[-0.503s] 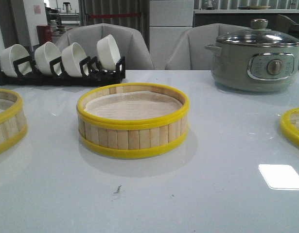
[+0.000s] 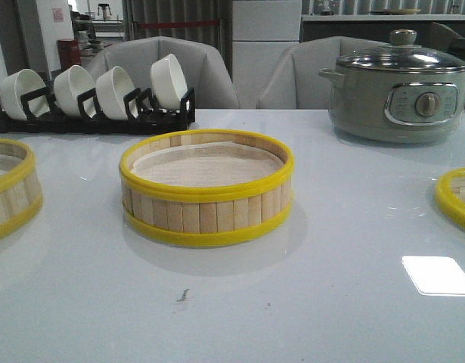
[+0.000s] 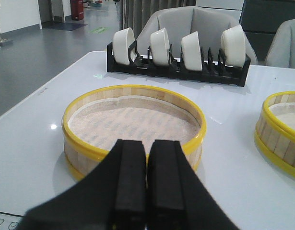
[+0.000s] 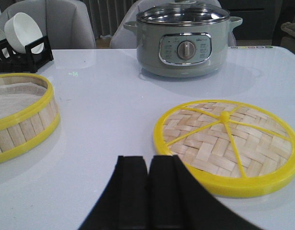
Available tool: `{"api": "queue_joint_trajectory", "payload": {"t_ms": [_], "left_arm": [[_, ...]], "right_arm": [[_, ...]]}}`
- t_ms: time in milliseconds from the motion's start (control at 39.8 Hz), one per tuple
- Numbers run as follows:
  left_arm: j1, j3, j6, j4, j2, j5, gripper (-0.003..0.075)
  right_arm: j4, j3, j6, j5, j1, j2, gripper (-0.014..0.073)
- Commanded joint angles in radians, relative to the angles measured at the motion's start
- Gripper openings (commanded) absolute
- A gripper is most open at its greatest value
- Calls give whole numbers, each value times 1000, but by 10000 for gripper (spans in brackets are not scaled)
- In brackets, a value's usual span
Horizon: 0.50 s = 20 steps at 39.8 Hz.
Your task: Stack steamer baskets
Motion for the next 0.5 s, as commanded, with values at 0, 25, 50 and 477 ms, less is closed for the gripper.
{"api": "queue_joint_trajectory", "payload": {"t_ms": [0,25,50,477], "left_arm": [[-7,0,-2,-8,-17,-78,85],[-7,0,-2,-8,-17,-78,85],[-7,0,-2,-8,-17,-78,85],[-7,0,-2,-8,-17,-78,85]], "right_arm": [[1,-15,-8,-90,-3,-21,27],[1,-15,-8,-90,-3,-21,27],[1,-15,-8,-90,-3,-21,27],[1,-15,-8,-90,-3,-21,56]]}}
